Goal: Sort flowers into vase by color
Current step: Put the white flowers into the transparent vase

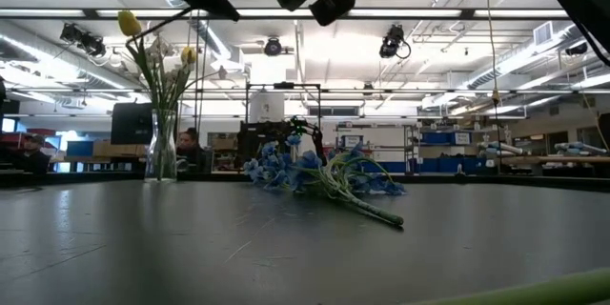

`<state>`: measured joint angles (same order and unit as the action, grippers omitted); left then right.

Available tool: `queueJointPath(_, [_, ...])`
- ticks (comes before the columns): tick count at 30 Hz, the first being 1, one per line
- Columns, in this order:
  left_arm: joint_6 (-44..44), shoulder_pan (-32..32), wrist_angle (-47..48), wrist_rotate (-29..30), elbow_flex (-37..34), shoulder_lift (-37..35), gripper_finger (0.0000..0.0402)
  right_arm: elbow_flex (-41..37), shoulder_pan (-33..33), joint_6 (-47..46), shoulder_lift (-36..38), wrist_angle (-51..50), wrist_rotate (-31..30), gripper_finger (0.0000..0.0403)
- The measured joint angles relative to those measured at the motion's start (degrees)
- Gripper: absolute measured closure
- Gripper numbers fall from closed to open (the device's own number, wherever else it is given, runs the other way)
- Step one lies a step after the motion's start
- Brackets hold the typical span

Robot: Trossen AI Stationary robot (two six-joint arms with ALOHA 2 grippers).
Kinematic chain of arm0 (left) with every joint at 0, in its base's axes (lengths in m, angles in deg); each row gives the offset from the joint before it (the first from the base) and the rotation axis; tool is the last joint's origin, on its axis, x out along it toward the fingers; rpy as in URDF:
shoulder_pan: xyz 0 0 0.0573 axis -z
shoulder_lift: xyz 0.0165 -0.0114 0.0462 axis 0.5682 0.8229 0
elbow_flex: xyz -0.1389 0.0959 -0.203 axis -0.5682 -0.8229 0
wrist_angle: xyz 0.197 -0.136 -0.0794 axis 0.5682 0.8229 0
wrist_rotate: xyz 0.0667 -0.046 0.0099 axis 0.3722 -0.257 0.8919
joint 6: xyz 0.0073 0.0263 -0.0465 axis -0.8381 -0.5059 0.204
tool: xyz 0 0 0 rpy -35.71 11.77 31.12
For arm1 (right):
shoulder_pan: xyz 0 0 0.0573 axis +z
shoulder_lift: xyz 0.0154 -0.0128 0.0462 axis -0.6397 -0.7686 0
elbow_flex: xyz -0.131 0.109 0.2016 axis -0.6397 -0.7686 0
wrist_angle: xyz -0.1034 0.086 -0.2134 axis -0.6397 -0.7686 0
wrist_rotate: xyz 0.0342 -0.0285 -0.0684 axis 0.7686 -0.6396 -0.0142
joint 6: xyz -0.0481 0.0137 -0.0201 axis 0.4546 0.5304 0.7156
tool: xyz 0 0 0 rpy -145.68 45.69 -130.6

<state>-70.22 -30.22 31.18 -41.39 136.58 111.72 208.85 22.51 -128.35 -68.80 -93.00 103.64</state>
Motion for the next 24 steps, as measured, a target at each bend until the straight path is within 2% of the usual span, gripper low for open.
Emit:
queueJointPath(8, [0.54, 0.23, 0.15, -0.29, 0.00, -0.14, 0.0322, 0.00, -0.53, 0.48, 0.00, -0.15, -1.78, 0.0379])
queueJointPath(13, [1.76, 0.31, 0.81, -2.01, -0.02, -0.14, 0.0388, 0.00, -0.34, 6.62, 0.04, 2.92, -5.20, 0.0368])
queueJointPath(19, [5.63, 0.22, 0.58, -2.44, -0.07, -1.01, 0.0397, 0.00, 0.11, 14.85, 1.74, 3.17, -12.65, 0.0334])
queueJointPath(24, [9.98, -1.33, 0.76, -2.99, -0.07, -3.24, 0.0398, 0.00, -0.42, 20.44, 6.19, 3.59, -19.23, 0.0297])
